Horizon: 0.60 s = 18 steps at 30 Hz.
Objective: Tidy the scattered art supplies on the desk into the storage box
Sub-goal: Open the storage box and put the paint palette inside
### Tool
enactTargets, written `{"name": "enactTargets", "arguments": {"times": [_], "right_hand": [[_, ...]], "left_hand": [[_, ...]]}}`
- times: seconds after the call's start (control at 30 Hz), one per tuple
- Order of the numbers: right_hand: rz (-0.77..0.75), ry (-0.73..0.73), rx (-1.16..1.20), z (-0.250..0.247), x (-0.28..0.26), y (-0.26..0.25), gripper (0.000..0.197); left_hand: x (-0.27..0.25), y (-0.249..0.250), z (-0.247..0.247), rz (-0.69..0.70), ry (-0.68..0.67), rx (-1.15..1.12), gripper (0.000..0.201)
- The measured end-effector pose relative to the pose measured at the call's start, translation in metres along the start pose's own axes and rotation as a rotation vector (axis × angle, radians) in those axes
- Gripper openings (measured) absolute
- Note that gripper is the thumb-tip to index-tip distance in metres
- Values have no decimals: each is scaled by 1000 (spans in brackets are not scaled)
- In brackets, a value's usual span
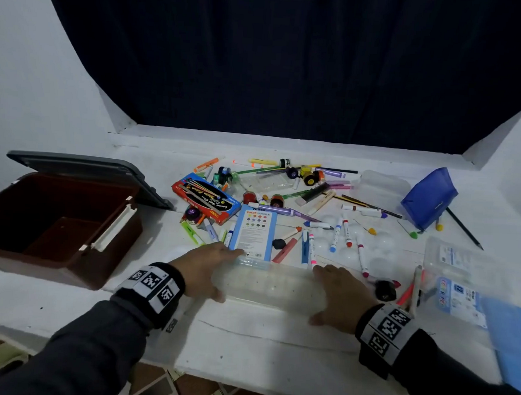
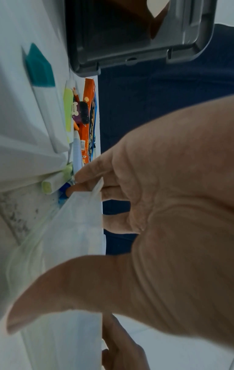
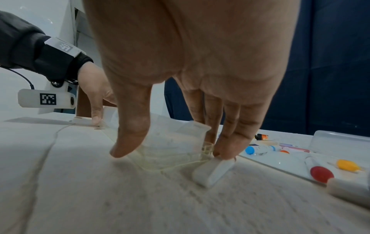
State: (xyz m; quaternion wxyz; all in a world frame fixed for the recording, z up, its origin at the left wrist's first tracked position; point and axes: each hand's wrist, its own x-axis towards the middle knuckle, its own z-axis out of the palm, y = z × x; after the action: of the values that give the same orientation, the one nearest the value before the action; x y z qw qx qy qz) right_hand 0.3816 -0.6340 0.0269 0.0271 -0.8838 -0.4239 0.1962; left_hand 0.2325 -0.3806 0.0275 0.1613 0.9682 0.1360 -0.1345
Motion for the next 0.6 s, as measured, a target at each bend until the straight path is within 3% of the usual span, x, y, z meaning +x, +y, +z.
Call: {"name": "enactTargets", "arguments": {"times": [0.1,0.6], "right_hand": [[29,2,-12,-6,9,0,96],[151,-38,18,-28,41,2,96]], "left_hand": [[8,1,-5,19,-7,11,90],[41,-6,-21,35,-58,7,101]]}}
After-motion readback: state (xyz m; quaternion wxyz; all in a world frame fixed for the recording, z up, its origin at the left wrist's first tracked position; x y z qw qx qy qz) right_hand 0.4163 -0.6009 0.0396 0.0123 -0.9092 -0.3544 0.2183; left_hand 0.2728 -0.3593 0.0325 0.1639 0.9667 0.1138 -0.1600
